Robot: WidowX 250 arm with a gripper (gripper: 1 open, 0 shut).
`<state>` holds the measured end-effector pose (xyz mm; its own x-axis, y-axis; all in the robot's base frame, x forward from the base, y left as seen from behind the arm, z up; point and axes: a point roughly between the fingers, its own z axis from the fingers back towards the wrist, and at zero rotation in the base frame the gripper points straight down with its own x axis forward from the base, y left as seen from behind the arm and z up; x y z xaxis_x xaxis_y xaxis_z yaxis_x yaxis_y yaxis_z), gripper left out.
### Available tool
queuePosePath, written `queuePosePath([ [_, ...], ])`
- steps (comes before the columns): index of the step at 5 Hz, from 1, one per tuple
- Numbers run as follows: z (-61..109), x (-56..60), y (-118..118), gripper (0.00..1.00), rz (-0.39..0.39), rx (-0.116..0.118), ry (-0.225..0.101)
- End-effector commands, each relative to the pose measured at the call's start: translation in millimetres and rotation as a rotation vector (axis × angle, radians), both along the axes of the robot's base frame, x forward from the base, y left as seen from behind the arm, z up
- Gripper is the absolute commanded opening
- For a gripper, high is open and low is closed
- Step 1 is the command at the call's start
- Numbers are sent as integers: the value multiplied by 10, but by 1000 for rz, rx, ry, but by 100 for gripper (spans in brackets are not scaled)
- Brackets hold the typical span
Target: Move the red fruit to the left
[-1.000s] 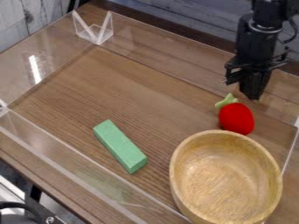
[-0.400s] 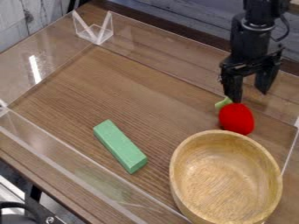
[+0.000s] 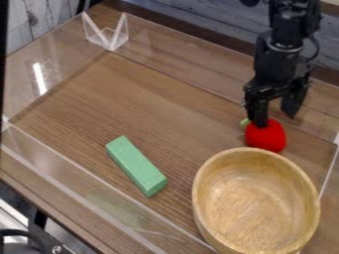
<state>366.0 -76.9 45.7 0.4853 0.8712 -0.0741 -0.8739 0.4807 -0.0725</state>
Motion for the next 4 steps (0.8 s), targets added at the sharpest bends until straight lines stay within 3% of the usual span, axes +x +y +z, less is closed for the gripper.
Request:
queuePosePath([
  [1, 56, 43, 17, 100, 9, 4, -35],
  [3, -78, 28, 23, 100, 21, 15, -24],
  [4, -131, 23, 22, 0, 23, 23, -25],
])
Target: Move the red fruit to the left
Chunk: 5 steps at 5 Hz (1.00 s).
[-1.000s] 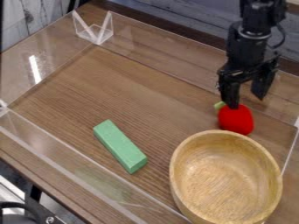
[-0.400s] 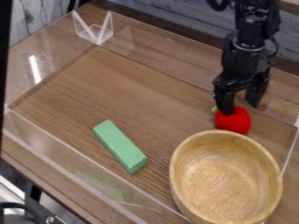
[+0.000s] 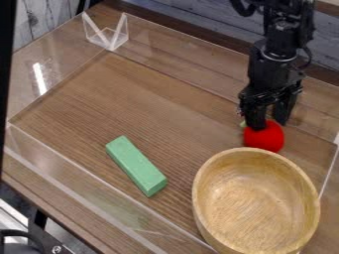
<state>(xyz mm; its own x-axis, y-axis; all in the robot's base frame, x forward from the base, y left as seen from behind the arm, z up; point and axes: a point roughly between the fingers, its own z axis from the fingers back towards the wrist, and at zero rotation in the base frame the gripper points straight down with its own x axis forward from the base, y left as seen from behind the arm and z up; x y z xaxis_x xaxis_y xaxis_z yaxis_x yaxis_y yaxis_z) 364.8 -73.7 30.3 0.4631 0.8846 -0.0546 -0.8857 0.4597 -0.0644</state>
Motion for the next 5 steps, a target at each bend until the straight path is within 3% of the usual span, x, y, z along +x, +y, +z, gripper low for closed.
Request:
queuePosePath([
  [1, 59, 32, 2, 0, -6, -2, -17],
  [4, 727, 68, 112, 0, -19, -125, -3],
  [5, 985, 75, 346, 0, 2, -162, -18],
])
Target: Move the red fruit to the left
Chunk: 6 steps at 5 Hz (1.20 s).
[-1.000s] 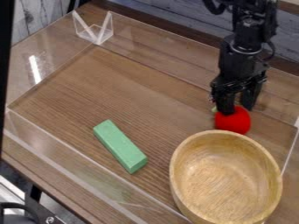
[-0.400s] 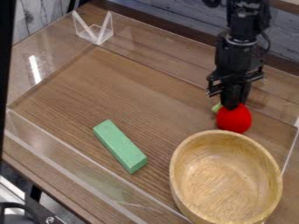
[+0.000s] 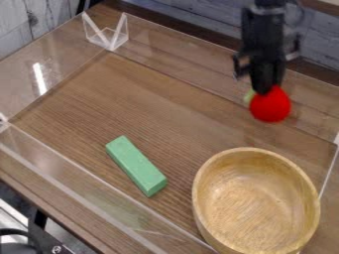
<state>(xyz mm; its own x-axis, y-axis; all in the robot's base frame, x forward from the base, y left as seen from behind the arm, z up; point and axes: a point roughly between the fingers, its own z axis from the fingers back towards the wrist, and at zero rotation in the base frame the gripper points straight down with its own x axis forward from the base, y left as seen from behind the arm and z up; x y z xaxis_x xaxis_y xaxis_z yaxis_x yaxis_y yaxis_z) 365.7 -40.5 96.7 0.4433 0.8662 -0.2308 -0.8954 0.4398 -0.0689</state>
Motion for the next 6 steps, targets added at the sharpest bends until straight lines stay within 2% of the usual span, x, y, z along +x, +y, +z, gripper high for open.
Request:
queuePosePath([
  [1, 483, 70, 351, 0, 31, -20, -109],
  [2, 604, 35, 585, 0, 53, -30, -123],
  [3, 562, 20, 873, 0, 73, -13, -134],
  [5, 226, 6, 1273, 0, 49, 47, -163],
  [6, 18, 40, 1332, 0, 30, 77, -182],
])
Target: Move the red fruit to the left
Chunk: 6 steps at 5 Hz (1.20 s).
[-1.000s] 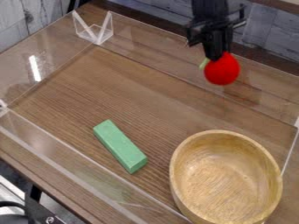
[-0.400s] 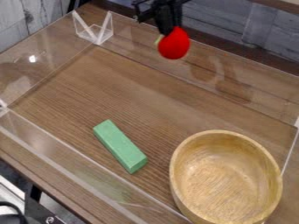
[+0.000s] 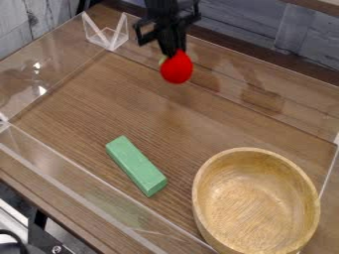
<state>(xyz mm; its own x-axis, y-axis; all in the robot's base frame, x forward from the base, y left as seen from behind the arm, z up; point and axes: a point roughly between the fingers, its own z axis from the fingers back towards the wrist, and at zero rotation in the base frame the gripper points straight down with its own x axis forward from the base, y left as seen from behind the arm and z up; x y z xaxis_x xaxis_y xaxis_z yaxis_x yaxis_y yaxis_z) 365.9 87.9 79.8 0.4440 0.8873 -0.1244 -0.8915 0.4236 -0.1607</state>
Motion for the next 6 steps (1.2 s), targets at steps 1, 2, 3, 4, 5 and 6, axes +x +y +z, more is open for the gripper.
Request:
queuePosePath([
  [1, 49, 49, 33, 0, -31, 48, -61],
  [2, -62, 44, 29, 100, -46, 70, -62],
  [3, -111, 56, 51, 100, -44, 82, -59],
  [4, -143, 68, 95, 100, -27, 88, -63],
  [5, -167, 66, 145, 100, -6, 90, -66],
  [6, -189, 56, 206, 100, 20, 90, -69],
])
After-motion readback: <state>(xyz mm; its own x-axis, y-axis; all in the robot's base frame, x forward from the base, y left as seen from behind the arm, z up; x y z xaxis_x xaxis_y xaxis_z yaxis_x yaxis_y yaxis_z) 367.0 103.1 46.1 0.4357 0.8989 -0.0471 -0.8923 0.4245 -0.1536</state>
